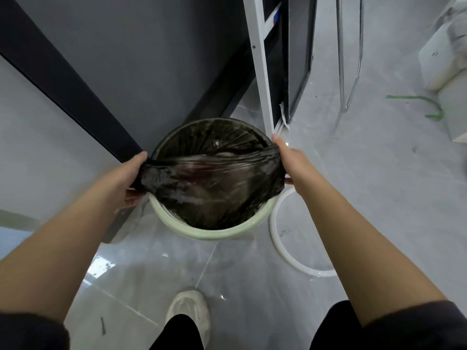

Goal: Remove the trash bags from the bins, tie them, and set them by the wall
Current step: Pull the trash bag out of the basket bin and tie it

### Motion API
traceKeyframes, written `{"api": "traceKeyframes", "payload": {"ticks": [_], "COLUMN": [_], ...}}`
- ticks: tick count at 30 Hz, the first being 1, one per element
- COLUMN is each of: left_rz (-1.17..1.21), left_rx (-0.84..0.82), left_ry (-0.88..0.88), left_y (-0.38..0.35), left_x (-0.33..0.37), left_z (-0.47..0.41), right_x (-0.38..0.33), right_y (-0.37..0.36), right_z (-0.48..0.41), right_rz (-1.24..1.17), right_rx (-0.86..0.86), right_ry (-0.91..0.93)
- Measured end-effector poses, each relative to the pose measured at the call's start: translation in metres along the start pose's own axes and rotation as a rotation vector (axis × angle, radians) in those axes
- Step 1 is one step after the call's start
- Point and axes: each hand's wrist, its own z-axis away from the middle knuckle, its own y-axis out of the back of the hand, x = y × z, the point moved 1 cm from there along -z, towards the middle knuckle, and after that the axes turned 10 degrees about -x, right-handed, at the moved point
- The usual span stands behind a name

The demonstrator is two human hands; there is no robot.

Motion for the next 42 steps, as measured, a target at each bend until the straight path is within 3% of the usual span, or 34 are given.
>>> {"api": "traceKeyframes", "payload": {"ticks": [4, 8, 14, 22, 26, 29, 32, 34, 37, 42], "left_rz": [0.123, 0.260, 0.081, -0.256, -0.547, -0.541, -0.517, -0.558, -0.574, -0.788], "left_rx": [-0.056, -0.051, -0.199, -0.258, -0.009, 0.240, 0.391, 0.431, 0.432, 0.307], "left_ry": [0.045, -0.072, -0.053, 0.051, -0.193, -0.504, -0.824, -0.921, -0.864, -0.491], "left_y": [0.004, -0.001, 0.003, 0.014, 0.008, 0.001, -0.009, -0.013, -0.016, -0.023], "left_x": [-0.006, -0.011, -0.022, -0.014, -0.003, 0.004, 0.004, -0.001, -0.001, 0.027], "left_z": [-0.014, -0.023, -0.025, -0.022, -0.015, -0.014, 0.002, 0.011, 0.010, -0.019], "right_x": [0.006, 0.015, 0.026, 0.008, 0.004, 0.000, -0.010, -0.013, -0.009, -0.020], "right_y": [-0.006, 0.003, 0.031, 0.029, 0.026, 0.024, 0.024, 0.023, 0.022, 0.023], "right_z": [-0.014, -0.024, -0.030, -0.028, -0.040, -0.046, -0.043, -0.036, -0.035, -0.053], "right_rz": [-0.238, -0.331, -0.112, -0.190, -0.059, 0.111, 0.154, 0.098, 0.130, 0.453], "right_rx": [0.108, 0.212, 0.299, 0.453, 0.384, 0.360, 0.443, 0.476, 0.464, 0.280], "right_ry": [0.048, 0.085, 0.056, 0.450, 0.345, 0.276, 0.378, 0.517, 0.542, 0.208]}}
